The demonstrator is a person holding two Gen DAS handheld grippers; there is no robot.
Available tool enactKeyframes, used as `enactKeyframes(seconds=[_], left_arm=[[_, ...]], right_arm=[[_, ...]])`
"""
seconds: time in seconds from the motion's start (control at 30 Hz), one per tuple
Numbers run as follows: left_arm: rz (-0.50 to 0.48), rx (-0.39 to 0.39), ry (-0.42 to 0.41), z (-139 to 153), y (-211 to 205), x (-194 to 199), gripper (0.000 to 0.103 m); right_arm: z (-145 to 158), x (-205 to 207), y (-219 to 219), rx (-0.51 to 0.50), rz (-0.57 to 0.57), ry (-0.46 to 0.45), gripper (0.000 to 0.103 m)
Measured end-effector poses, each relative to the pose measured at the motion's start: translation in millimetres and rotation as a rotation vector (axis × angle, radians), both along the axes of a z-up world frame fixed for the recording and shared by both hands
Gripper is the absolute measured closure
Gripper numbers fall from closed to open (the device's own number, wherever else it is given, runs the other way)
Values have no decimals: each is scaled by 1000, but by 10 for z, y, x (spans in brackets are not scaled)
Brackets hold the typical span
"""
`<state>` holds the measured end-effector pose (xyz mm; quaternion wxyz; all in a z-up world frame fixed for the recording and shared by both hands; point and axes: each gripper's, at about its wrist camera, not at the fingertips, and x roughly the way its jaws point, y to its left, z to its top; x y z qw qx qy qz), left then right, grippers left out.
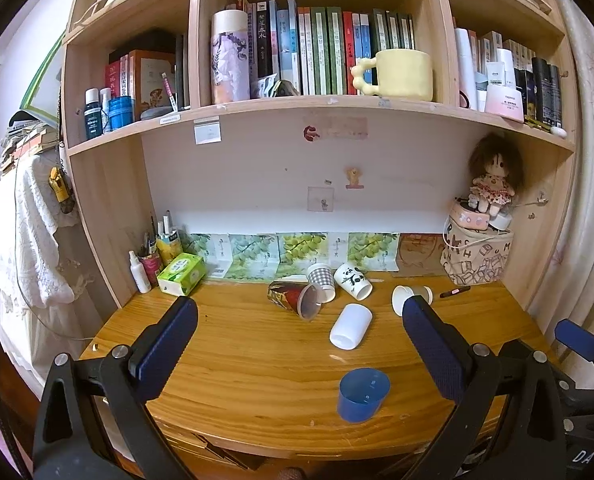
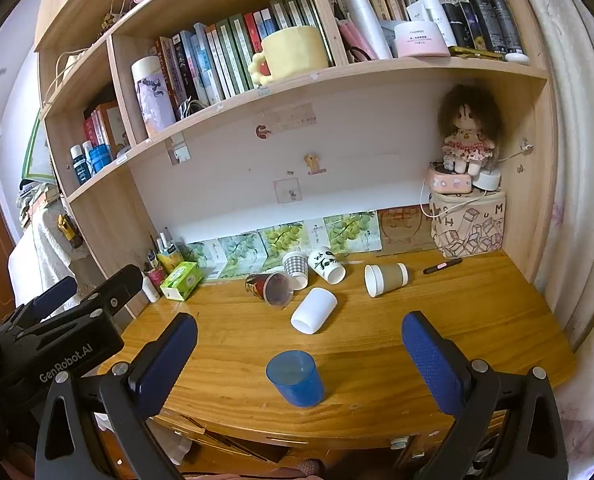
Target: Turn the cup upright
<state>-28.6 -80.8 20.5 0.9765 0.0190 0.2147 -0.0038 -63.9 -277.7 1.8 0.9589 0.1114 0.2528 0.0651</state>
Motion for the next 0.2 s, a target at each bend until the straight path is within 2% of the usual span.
enactKeyframes(seconds=[0.2], left_arm=[[-5, -4, 16, -29, -9, 48, 1]], right_arm=[[-24, 39, -10, 7, 2, 12, 1]])
